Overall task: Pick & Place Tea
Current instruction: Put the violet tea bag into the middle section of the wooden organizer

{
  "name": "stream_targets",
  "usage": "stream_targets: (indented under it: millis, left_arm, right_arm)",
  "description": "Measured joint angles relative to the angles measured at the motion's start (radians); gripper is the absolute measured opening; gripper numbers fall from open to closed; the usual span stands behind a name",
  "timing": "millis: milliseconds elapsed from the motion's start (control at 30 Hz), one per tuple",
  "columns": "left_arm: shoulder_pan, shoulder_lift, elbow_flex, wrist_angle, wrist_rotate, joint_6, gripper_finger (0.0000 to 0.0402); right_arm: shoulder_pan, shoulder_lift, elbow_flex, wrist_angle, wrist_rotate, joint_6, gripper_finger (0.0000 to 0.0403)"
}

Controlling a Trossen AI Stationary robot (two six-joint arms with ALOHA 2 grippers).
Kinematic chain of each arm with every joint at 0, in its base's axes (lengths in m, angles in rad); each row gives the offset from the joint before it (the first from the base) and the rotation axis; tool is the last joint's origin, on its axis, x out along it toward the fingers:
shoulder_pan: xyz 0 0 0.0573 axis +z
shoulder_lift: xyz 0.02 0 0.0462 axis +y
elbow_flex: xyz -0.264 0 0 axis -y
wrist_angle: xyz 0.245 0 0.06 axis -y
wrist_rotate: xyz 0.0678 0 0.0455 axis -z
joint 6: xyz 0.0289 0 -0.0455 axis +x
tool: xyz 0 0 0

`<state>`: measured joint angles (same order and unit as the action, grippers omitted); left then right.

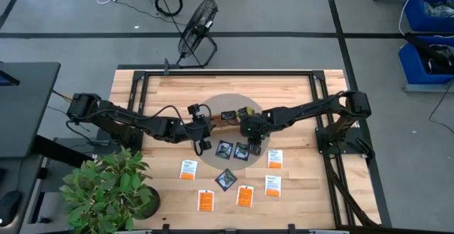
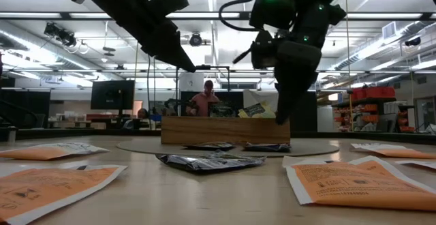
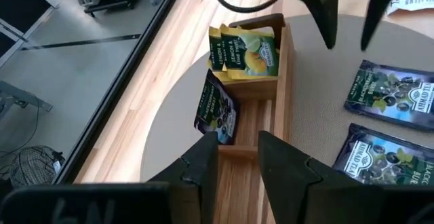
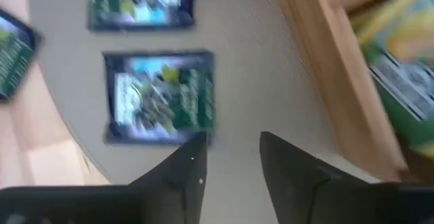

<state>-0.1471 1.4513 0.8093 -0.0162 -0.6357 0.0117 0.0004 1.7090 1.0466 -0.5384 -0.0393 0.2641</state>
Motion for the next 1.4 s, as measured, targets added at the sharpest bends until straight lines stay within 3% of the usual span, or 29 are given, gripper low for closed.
stream_targets:
  millis: [133, 400, 800, 1400]
  left_arm:
    - [0.0, 0.0, 0.0, -0.002, 0.0, -0.001, 0.011]
    - [0.0, 0.0, 0.0, 0.003, 0.0, 0.0, 0.011]
    - [0.0, 0.0, 0.0, 0.002, 0.0, -0.001, 0.011]
    - [0.0, 0.0, 0.0, 0.003, 0.0, -0.001, 0.011]
  right_arm:
    - [0.038, 0.022, 0.0, 0.039, 0.014, 0.005, 0.0171]
    - [0.103, 0.088, 0.0, 0.069, 0.161, -0.043, 0.0193]
    - [0.109, 0.102, 0.0, 0.066, 0.128, -0.063, 0.0213]
    - [0.12, 0.124, 0.001, 0.066, 0.136, -0.048, 0.0198]
